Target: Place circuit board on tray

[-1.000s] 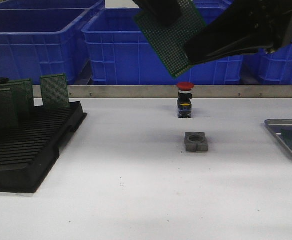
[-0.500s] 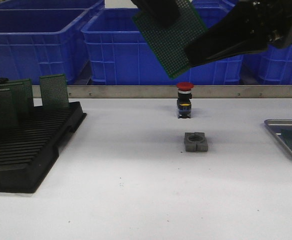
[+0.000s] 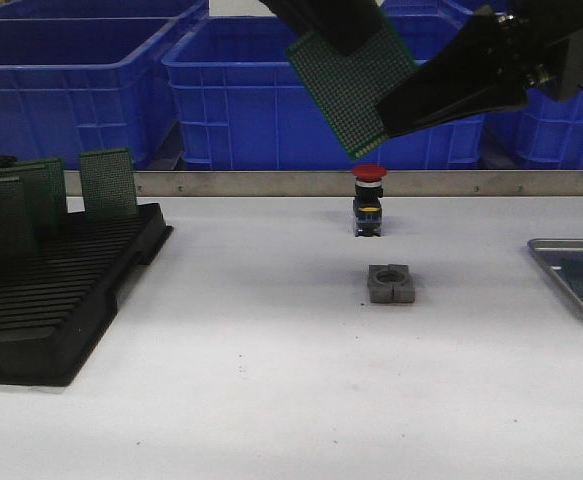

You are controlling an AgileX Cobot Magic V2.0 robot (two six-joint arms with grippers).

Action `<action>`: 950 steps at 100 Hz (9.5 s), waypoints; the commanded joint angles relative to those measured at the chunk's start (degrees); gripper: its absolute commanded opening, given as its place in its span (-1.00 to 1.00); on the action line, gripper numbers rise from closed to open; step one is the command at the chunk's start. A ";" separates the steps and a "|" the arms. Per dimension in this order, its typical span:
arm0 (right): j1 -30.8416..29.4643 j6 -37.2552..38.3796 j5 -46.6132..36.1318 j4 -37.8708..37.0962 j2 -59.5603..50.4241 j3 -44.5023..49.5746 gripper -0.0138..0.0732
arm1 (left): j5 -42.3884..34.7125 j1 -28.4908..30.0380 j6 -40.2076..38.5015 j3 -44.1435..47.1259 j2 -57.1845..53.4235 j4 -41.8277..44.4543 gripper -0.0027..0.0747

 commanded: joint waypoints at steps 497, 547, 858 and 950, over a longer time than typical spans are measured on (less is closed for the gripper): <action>-4.80 36.28 -54.43 -12.93 -74.84 34.65 0.48 | -63.68 23.64 -24.56 72.54 -78.00 4.40 0.75; -4.80 36.28 -54.53 -12.93 -75.68 36.59 0.48 | -65.45 23.64 -24.56 73.04 -78.00 4.24 0.29; -4.80 36.28 -55.27 -12.93 -75.68 36.59 -0.84 | -73.33 28.74 -58.94 98.50 -104.19 40.47 -0.98; -4.80 36.28 -55.28 -12.98 -75.68 36.59 -0.84 | -73.33 28.74 -58.94 98.50 -104.19 40.47 -0.98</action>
